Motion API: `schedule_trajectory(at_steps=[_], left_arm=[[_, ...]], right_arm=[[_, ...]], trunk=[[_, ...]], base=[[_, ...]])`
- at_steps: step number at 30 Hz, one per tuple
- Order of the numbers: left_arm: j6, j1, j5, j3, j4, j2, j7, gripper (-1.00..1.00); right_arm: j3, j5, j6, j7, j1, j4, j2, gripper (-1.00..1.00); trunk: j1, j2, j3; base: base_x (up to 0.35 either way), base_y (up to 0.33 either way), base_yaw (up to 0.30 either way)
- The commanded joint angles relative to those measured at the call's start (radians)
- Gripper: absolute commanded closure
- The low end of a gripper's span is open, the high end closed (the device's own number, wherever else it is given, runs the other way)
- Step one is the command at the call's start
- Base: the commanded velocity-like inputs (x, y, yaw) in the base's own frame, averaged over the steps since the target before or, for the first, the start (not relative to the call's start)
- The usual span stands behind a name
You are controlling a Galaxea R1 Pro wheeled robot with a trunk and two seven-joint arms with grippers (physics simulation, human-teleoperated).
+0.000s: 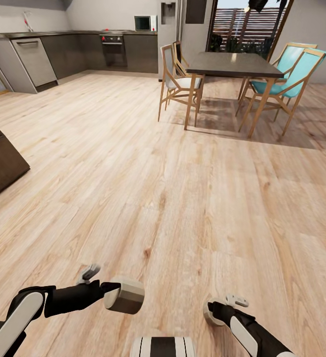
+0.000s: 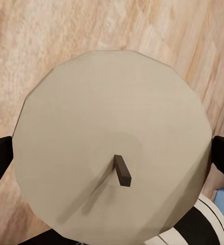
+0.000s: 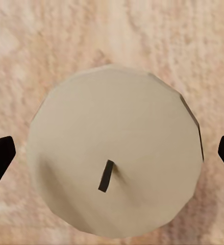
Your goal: Place each of the two pumpkins and all three candles from the living room inside a cabinet in the living room (use any cabinet), then make sure every cabinet is closed, and position the cauldron so it is next to a table in the living room.
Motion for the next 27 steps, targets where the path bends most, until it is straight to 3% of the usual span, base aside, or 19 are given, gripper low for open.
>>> schedule_trajectory(at_steps=[1,8,12,27], left_arm=[[0.002,0.000,-0.001,-0.001,0.000,0.001,-0.003,1.00],[0.002,-0.001,0.001,-0.001,0.000,0.001,-0.003,1.00],[0.002,-0.001,0.003,-0.001,0.000,0.001,-0.003,1.00],[0.002,-0.001,0.005,-0.001,0.000,0.001,-0.003,1.00]], right_arm=[[0.008,-0.008,0.002,-0.009,0.000,-0.003,-0.002,-1.00],[0.008,-0.008,0.000,-0.006,0.000,-0.003,-0.002,-1.00],[0.008,-0.008,0.000,-0.006,0.000,-0.003,-0.002,-1.00],[0.008,-0.008,-0.002,0.012,0.000,-0.003,-0.002,-1.00]], trunk=[[0.000,0.000,-0.001],[0.000,0.000,-0.001],[0.002,-0.001,-0.016],[0.002,-0.001,-0.016]], base=[[0.000,0.000,0.000],[0.000,0.000,0.000],[0.000,0.000,0.000],[0.000,0.000,0.000]])
